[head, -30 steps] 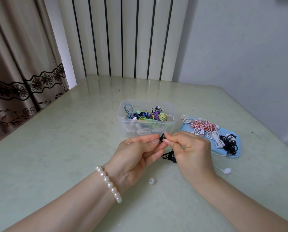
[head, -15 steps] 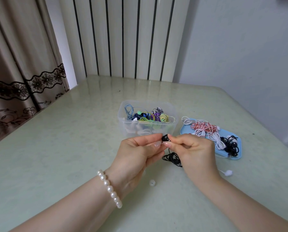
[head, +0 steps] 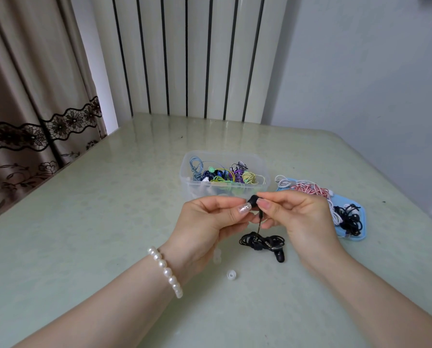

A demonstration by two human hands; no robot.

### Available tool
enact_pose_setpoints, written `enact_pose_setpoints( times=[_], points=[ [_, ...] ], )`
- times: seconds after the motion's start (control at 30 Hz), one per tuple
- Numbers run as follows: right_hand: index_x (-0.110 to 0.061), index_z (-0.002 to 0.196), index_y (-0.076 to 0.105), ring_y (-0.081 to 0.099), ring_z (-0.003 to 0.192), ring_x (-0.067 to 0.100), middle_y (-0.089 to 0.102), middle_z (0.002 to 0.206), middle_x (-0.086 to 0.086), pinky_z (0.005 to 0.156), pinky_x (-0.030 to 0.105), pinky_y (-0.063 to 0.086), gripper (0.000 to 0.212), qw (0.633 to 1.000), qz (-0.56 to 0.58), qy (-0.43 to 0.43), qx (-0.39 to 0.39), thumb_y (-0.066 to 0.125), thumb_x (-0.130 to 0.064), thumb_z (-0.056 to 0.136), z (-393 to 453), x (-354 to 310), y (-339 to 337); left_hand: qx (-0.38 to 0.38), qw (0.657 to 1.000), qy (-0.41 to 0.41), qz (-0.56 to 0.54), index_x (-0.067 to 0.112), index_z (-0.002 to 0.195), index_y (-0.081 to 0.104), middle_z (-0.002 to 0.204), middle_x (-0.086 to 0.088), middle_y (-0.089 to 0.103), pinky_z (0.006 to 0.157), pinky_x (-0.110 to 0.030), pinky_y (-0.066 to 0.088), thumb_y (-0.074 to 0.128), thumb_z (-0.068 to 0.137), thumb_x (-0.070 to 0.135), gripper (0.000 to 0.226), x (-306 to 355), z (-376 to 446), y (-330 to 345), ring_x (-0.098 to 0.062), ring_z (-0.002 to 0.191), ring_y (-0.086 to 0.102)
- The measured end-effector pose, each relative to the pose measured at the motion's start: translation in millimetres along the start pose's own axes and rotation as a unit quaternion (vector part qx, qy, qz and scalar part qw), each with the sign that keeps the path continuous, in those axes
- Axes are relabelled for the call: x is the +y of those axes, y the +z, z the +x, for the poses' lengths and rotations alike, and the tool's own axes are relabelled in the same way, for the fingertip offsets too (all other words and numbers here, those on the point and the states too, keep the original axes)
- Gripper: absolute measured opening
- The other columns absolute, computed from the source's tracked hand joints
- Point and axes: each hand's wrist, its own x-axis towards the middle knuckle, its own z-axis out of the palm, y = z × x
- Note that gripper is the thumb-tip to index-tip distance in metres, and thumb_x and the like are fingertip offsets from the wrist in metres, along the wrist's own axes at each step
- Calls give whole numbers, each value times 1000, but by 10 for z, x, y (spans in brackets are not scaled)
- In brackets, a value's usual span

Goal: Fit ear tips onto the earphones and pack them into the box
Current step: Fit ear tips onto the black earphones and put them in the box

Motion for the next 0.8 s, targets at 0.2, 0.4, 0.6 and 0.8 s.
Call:
enact_pose_setpoints(
  times=[0.2, 0.4, 0.6, 0.8],
  points=[
    [-10, 73, 68, 60, 45, 12, 66, 53, 1, 48, 17, 47, 18, 1000, -17, -13, -14, 62, 7, 76, 1, -28, -5, 37, 993, 86, 69, 0, 77, 68, 63, -8, 70, 63, -25, 57, 73, 57, 3, 21, -40, 41, 22, -16, 58, 67],
    [-11, 71, 68, 62, 46, 14, 66, 51, 3, 45, 17, 47, 21, 1000, -26, -3, 6, 62, 8, 78, -39, 14, 36, 55, 970, 193, 138, 12, 68, 74, 64, -1, 72, 63, -17, 53, 70, 67, -9, 21, -92, 18, 60, -12, 61, 68],
    [-5, 72, 67, 61, 44, 13, 64, 49, 2, 44, 17, 46, 18, 999, -36, 10, -12, 61, 10, 78, -15, 34, 6, 38, 971, 178, 155, 14, 66, 74, 66, -3, 72, 67, -24, 57, 72, 63, -6, 21, -84, 63, 20, -17, 62, 69],
    [2, 80, 68, 64, 48, 16, 67, 54, 3, 45, 19, 48, 10, 993, -63, 58, -77, 62, 9, 76, 80, -55, -136, 12, 970, 152, 187, 12, 70, 74, 69, -9, 72, 73, -34, 58, 75, 55, 14, 15, -78, 108, -8, -21, 64, 69]
  ],
)
